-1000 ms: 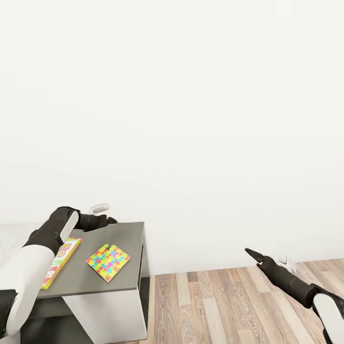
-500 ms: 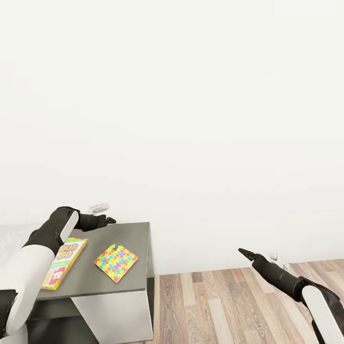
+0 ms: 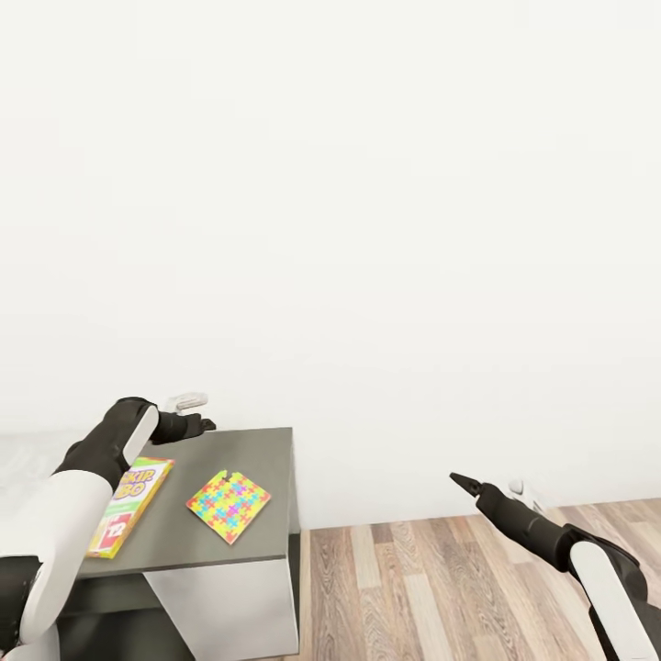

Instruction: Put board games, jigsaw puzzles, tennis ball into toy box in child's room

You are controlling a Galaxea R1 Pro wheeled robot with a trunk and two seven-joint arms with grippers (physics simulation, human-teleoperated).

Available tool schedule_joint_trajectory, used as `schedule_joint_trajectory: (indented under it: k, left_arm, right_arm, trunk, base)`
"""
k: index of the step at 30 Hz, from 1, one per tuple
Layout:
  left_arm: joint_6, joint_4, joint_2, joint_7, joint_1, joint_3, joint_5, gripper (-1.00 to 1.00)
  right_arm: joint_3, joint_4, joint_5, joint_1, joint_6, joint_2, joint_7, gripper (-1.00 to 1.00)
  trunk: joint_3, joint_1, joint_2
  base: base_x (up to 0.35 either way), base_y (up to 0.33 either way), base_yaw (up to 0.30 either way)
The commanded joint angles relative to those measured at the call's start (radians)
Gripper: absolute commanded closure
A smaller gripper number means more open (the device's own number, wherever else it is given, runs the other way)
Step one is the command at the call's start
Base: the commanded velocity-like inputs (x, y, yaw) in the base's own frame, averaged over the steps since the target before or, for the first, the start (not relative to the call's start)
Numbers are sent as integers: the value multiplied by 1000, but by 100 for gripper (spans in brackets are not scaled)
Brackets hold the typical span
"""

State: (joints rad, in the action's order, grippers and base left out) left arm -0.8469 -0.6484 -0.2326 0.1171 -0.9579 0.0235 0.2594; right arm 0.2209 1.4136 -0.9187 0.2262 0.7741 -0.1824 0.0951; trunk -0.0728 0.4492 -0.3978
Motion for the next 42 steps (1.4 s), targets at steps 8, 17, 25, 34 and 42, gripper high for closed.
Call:
schedule_joint_trajectory:
  k: [8,17,25,34,42]
  left_arm:
    - [0,0,1,2,-1,3,0,-100]
    - [1,0,12,2,-1,4,-2,-100]
    - [2,0,15,3,-1,5,-2,-100]
    - [2,0,15,3,-1,6,-1,-100]
    - [2,0,16,3,-1,6,-1,-100]
  right_arm:
    - [2,-3,2,1,7,0,6,-100]
    - [0,-6,2,1,7,0,6,-100]
    - [0,-7,3,2,8,1,6,-100]
    - [0,-8,3,2,7,1,6,-100]
    - [0,-8,3,2,7,1,6,-100]
  trunk:
    - [-8,1,-2]
    - [-23,1,-2]
    - [-36,1,-2]
    - [-51,1,-2]
    - [-64,1,-2]
  base:
    - [84,64,0]
    - [26,3,0]
    - [41,0,0]
    - [2,0,0]
    - [26,3,0]
